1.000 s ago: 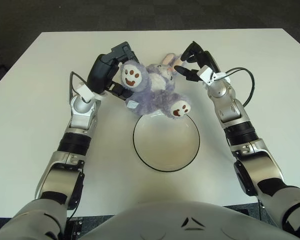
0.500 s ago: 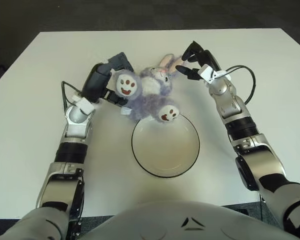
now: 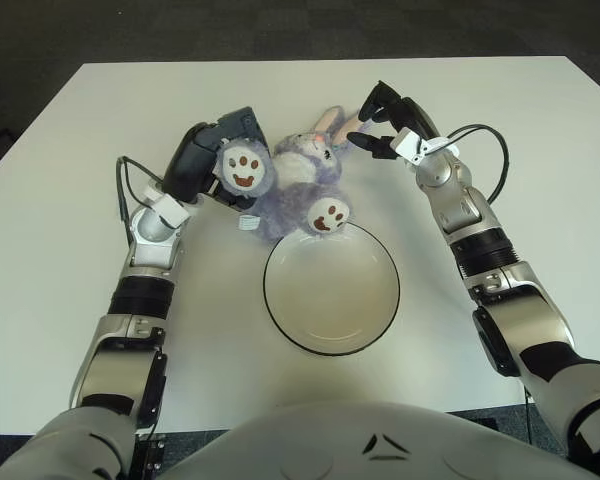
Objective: Put the doll into the plate.
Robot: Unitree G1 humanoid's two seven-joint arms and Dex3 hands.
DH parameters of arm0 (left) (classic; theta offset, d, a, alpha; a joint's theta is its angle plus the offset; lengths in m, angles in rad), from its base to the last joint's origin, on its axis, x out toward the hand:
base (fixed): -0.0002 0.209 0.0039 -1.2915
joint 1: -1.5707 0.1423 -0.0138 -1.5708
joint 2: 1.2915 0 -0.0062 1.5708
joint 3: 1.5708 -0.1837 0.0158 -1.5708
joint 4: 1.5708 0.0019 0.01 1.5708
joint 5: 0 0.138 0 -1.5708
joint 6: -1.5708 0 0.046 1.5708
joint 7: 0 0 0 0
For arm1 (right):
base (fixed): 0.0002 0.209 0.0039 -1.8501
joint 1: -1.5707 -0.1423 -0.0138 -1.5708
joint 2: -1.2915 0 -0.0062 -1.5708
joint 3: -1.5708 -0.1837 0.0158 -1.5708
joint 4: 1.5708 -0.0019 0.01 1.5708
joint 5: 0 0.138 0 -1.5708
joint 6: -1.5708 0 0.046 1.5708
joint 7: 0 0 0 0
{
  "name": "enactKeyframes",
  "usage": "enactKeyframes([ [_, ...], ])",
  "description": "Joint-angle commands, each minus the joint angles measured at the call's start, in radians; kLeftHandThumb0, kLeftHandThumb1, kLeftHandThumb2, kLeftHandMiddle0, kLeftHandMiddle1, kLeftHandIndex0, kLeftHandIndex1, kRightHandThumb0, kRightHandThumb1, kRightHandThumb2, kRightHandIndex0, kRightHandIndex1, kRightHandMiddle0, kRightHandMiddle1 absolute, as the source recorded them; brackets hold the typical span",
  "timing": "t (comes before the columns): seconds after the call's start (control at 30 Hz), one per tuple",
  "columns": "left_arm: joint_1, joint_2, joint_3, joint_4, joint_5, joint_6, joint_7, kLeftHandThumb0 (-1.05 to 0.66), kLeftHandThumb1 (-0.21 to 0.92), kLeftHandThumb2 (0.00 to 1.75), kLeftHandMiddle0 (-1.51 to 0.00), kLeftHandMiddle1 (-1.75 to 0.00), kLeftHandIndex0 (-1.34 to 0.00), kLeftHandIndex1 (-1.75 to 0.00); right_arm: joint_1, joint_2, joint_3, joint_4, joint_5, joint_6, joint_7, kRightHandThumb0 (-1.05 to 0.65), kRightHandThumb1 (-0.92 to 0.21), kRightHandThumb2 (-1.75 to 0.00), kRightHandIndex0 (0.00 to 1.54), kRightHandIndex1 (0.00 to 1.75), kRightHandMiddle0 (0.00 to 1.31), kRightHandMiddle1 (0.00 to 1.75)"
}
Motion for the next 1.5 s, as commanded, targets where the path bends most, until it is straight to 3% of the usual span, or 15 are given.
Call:
enactKeyframes([
  [0.0,-0.042,0.006,0.011,-0.02,0.035,0.022,0.008,-0.01,0.26,1.31,-0.66,-1.5,-0.57,-1.74,-0.019,-0.02,0.011,-0.022,-0.024,-0.015,0.003,-0.41,-0.44,-1.01,0.24,0.86,0.08,1.25],
  [0.07,-0.048,0.029,0.053,-0.02,0.184,-0.038,0.061,-0.01,0.26,1.29,-0.64,-1.5,-0.58,-1.73,-0.014,-0.023,0.015,-0.03,-0.024,-0.025,0.005,-0.4,-0.4,-1.04,0.23,0.87,0.06,1.23],
  [0.13,0.011,0.011,0.03,-0.002,0.033,-0.059,0.008,-0.01,0.28,1.27,-0.63,-1.5,-0.58,-1.72,-0.007,-0.024,0.02,-0.038,-0.023,-0.038,0.009,-0.39,-0.35,-1.08,0.22,0.86,0.03,1.22],
  [0.23,0.008,-0.014,0.017,0.019,-0.021,-0.073,0.003,-0.01,0.3,1.25,-0.63,-1.5,-0.56,-1.71,0.001,-0.027,0.028,-0.045,-0.024,-0.06,0.012,-0.38,-0.31,-1.09,0.19,0.85,0.01,1.18],
  [0.33,-0.057,0.018,0.084,-0.013,0.262,-0.068,0.105,-0.01,0.24,1.32,-0.66,-1.52,-0.59,-1.71,0.009,-0.035,0.041,-0.05,-0.041,-0.092,0.003,-0.4,-0.26,-1.1,0.18,0.83,0.0,1.14],
  [0.47,0.013,-0.011,0.015,-0.031,0.002,-0.018,0.014,-0.01,0.22,1.36,-0.66,-1.56,-0.58,-1.72,0.011,-0.049,0.05,-0.04,-0.039,-0.169,0.003,-0.44,-0.21,-1.09,0.16,0.78,0.0,1.06],
  [0.6,-0.043,0.02,0.054,-0.026,0.212,-0.032,0.081,-0.01,0.26,1.31,-0.59,-1.52,-0.63,-1.73,0.007,-0.063,0.066,-0.028,-0.052,-0.235,0.001,-0.47,-0.18,-1.08,0.17,0.73,0.0,0.97],
  [0.67,0.009,0.003,-0.005,-0.061,-0.019,0.046,-0.025,-0.01,0.29,1.26,-0.58,-1.49,-0.62,-1.71,0.002,-0.068,0.076,-0.017,-0.069,-0.259,-0.01,-0.48,-0.18,-1.07,0.16,0.71,0.0,0.94],
  [0.73,0.004,-0.011,-0.028,-0.082,-0.133,0.119,-0.078,-0.01,0.3,1.24,-0.62,-1.46,-0.59,-1.71,-0.008,-0.07,0.093,0.003,-0.099,-0.287,-0.034,-0.48,-0.18,-1.06,0.16,0.69,0.0,0.89],
  [0.97,-0.024,-0.014,-0.017,-0.064,-0.13,0.105,-0.112,-0.01,0.23,1.33,-0.74,-1.47,-0.54,-1.74,-0.039,-0.075,0.129,0.051,-0.161,-0.359,-0.064,-0.42,-0.15,-1.09,0.18,0.63,0.0,0.83],
  [1.3,-0.069,-0.012,-0.03,-0.057,-0.354,0.244,-0.369,-0.01,0.18,1.4,-0.78,-1.5,-0.54,-1.75,-0.057,-0.068,0.163,0.051,-0.23,-0.402,-0.083,-0.33,-0.11,-1.13,0.17,0.6,0.0,0.74],
  [1.47,-0.073,-0.022,-0.004,-0.057,-0.333,0.276,-0.37,-0.01,0.18,1.39,-0.78,-1.49,-0.54,-1.75,-0.053,-0.064,0.172,0.014,-0.228,-0.37,-0.016,-0.28,-0.11,-1.15,0.1,0.54,0.0,0.67],
])
